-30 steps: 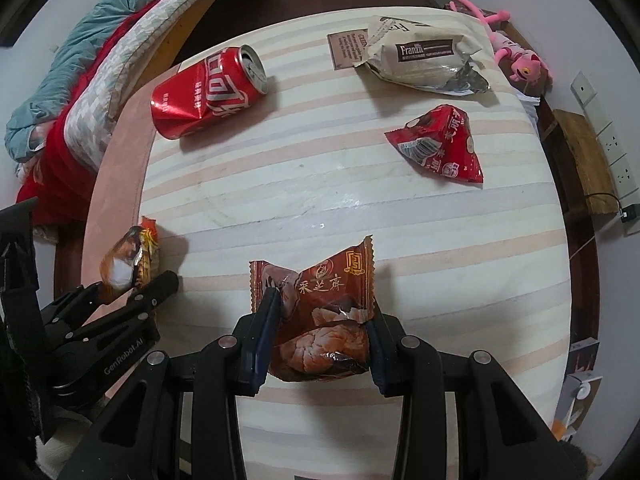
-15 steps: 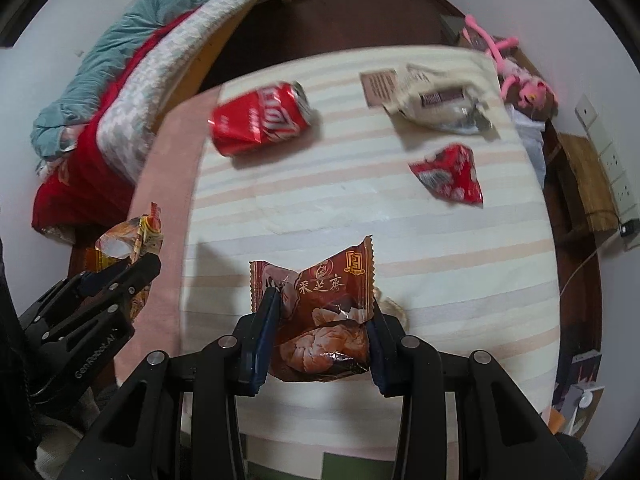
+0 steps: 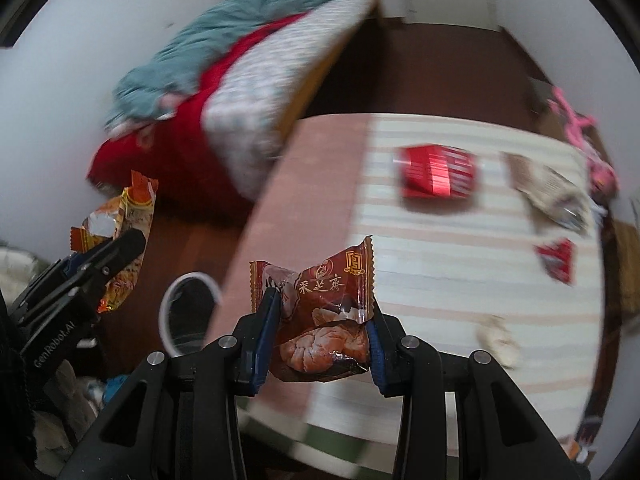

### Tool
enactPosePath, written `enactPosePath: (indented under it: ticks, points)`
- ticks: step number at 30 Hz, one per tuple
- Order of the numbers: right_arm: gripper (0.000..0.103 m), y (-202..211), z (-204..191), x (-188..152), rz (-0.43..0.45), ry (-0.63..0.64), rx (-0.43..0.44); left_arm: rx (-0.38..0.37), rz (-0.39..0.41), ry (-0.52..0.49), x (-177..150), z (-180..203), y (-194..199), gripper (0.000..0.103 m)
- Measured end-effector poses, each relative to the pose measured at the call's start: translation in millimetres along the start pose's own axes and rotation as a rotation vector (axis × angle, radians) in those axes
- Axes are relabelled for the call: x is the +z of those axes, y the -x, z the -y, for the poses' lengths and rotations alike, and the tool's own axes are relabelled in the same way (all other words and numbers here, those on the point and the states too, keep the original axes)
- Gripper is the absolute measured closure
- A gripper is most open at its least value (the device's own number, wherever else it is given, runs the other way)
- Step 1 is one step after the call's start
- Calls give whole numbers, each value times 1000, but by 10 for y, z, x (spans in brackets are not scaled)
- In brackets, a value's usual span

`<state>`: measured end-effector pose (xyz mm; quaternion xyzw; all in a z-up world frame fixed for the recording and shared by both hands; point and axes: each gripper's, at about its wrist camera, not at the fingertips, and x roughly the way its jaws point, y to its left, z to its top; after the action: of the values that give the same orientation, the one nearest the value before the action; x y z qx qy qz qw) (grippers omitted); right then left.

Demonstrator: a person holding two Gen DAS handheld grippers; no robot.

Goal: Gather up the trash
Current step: 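Carry snack bag and brown wrapper to the bin and release both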

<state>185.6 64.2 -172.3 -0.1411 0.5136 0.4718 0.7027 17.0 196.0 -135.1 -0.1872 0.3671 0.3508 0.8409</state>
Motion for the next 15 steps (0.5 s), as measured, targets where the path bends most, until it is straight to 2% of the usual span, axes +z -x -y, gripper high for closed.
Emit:
enactPosePath:
  ticks: [3,6,7,10,13,15]
  points:
    - [62,-256,-532,51,-35,57,60,49,-12,67,-59,-598,65,63]
    - [62,-686,-1138,50,-91,130,102,94,-56,143,-184,-1187,-5,63]
    - [62,-841,-1302,45,-113,145,112,108,-88,188,-270,-1474,-89,63]
    - [62,-1422,-1777,-13,-193,190,120,127,-166,294,-524,-2029,-338,63]
    - [62,-2032,-2140,-81,-280,223,113,100,-284,424,-886,-2587,-755,63]
    - [62,-2481,-2338,-135,-344,242,99,85,-341,488,-1105,-2827,-961,65]
